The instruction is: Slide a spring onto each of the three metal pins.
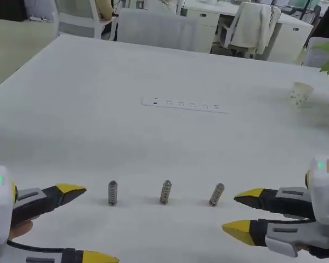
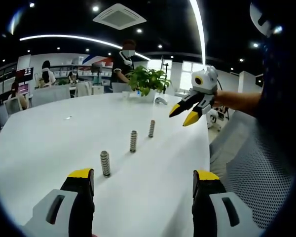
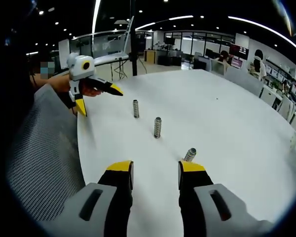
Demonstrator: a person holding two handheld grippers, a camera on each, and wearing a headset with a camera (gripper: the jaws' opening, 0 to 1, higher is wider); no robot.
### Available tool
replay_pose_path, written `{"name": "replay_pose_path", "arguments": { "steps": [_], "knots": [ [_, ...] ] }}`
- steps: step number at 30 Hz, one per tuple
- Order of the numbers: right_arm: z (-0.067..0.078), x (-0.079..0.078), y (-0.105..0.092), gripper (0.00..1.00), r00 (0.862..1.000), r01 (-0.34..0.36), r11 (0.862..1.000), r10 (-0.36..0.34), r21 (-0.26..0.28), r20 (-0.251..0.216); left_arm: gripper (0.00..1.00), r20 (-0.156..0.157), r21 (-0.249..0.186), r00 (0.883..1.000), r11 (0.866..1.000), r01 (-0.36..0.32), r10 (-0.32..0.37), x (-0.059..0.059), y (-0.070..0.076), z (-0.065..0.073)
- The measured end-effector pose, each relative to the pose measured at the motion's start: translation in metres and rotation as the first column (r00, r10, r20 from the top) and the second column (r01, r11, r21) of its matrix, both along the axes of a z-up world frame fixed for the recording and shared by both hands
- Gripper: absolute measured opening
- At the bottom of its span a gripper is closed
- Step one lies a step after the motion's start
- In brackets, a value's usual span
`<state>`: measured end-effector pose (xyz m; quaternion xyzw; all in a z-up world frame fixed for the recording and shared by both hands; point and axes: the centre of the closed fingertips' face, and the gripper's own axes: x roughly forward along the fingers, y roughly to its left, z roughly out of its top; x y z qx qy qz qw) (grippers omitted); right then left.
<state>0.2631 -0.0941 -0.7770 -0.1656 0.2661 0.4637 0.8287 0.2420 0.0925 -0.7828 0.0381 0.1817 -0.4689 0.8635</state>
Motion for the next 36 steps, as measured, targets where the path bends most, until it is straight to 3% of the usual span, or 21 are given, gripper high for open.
{"name": "replay_pose_path", "arguments": {
  "steps": [4, 14, 24, 36],
  "knots": [
    [-0.004, -0.001, -0.01, 0.38, 1.0, 0.007, 1.0, -0.007, -0.006, 0.004, 0.79, -0.004, 0.002, 1.0, 1.0, 0.001, -0.001, -0.001, -0.001, -0.001],
    [-0.008, -0.006, -0.021, 0.53, 1.0, 0.013, 0.999, -0.013, 0.041, -0.003, 0.79, -0.009, 0.001, 1.0, 1.0, -0.005, 0.005, -0.003, 0.0, -0.002],
    [-0.008, -0.007, -0.02, 0.71, 0.999, -0.011, 0.999, 0.009, 0.052, 0.036, 0.8, -0.019, -0.004, 1.0, 1.0, -0.024, 0.024, -0.005, 0.004, -0.006],
    [-0.011, -0.007, -0.016, 0.76, 0.999, -0.014, 0.998, 0.012, 0.069, 0.031, 0.81, -0.026, -0.009, 0.999, 0.999, -0.034, 0.033, -0.003, 0.004, -0.008]
  ]
}}
